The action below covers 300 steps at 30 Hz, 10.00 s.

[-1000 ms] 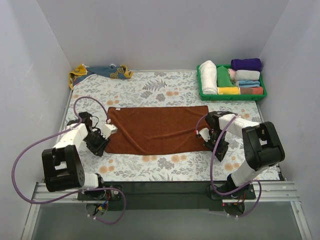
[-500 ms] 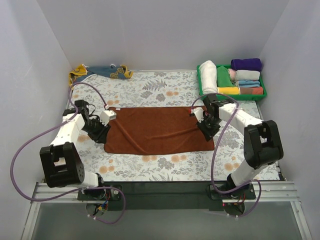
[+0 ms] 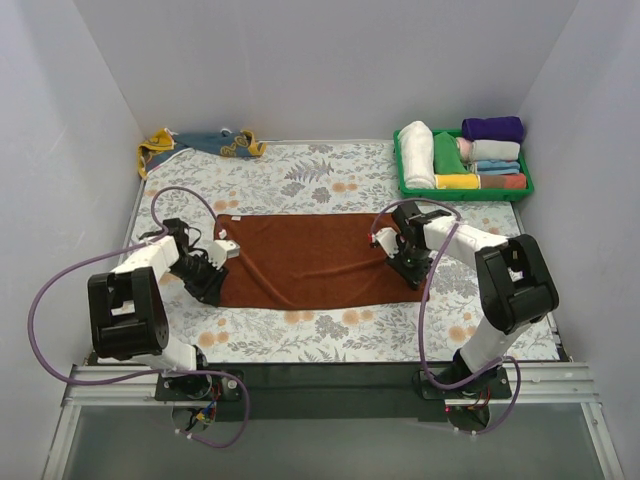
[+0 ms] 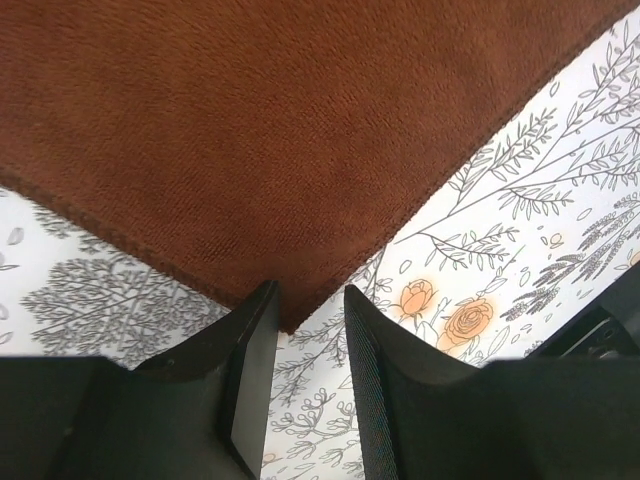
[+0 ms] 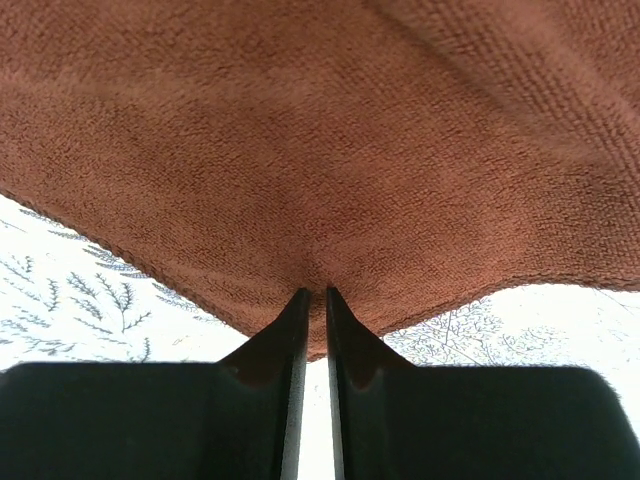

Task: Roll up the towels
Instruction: Flatten the towel, then fold the towel

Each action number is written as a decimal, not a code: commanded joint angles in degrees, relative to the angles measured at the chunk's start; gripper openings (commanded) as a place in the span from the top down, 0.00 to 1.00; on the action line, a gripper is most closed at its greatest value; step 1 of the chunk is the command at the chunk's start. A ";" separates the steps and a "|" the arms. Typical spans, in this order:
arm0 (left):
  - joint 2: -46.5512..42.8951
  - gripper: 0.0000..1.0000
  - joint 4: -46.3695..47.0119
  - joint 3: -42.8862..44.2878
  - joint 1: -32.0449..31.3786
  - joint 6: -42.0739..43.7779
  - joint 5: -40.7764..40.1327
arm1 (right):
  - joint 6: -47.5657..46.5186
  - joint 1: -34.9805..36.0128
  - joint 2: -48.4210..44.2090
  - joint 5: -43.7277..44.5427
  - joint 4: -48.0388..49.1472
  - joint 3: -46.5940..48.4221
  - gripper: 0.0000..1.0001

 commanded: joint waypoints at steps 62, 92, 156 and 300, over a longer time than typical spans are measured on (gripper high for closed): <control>-2.04 0.66 -8.02 11.32 -2.23 1.96 -1.91 | -4.95 5.67 -1.40 -2.72 -14.92 0.21 0.59; 15.46 0.61 8.41 35.33 -2.14 -11.75 6.01 | -3.19 -14.10 27.06 -4.21 -8.50 50.76 0.59; 34.78 1.00 5.51 46.04 -0.47 -8.76 3.81 | -5.04 -15.68 28.04 -12.56 -7.62 49.88 0.99; 11.94 0.68 -10.94 29.09 6.83 12.63 15.42 | -12.62 -15.08 -2.12 -22.32 -14.74 17.36 0.68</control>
